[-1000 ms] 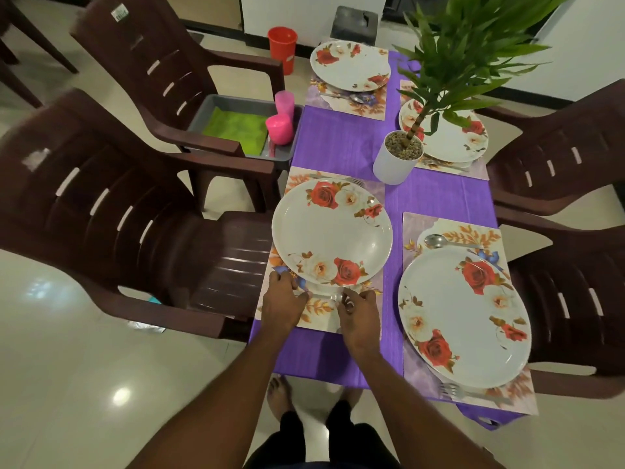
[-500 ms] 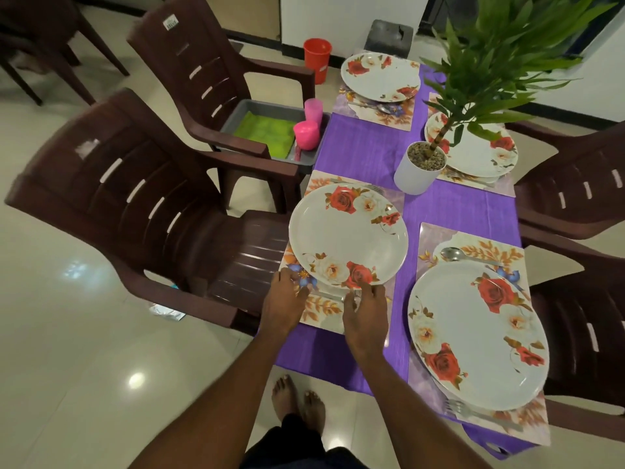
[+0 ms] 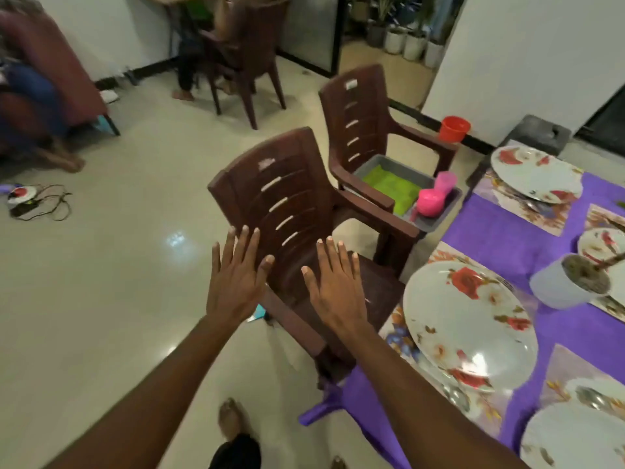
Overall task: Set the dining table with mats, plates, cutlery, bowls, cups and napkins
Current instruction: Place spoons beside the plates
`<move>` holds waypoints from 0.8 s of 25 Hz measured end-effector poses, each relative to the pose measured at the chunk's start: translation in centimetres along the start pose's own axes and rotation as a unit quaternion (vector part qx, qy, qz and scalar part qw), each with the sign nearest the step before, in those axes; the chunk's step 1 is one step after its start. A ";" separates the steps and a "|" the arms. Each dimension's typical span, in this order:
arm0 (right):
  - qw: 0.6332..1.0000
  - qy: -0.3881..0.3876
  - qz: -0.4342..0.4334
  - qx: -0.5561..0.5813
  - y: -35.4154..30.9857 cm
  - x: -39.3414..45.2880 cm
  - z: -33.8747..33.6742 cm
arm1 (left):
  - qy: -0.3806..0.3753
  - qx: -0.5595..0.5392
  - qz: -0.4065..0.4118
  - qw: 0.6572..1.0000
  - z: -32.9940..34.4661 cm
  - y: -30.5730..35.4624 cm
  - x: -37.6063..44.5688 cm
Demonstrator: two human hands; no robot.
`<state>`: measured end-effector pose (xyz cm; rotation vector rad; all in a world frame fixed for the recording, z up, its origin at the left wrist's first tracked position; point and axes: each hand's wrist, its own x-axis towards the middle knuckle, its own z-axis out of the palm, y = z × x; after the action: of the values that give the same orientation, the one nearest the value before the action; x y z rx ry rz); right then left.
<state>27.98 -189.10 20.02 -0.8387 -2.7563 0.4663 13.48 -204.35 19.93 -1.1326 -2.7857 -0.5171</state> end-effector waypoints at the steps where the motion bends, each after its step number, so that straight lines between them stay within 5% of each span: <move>1: 1.000 -0.008 -0.025 -0.002 -2.5 2.2 0.6 | 0.010 0.019 0.003 1.000 -1.6 -3.0 1.7; 7: 0.979 -0.048 -0.186 -0.066 -17.0 16.1 3.5 | 0.010 0.059 -0.001 0.998 -9.8 -19.3 9.4; 13: 0.969 -0.093 -0.222 -0.058 -25.2 24.7 3.7 | 0.000 0.000 -0.041 0.999 -12.2 -27.1 15.9; 20: 0.993 -0.058 -0.098 -0.011 -30.1 41.8 11.0 | -0.020 -0.034 -0.041 0.998 -9.0 -35.2 32.2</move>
<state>-24.36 -191.43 25.71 -0.5535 -2.9163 0.4598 -34.44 -209.64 25.33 -1.0558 -2.8792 -0.6088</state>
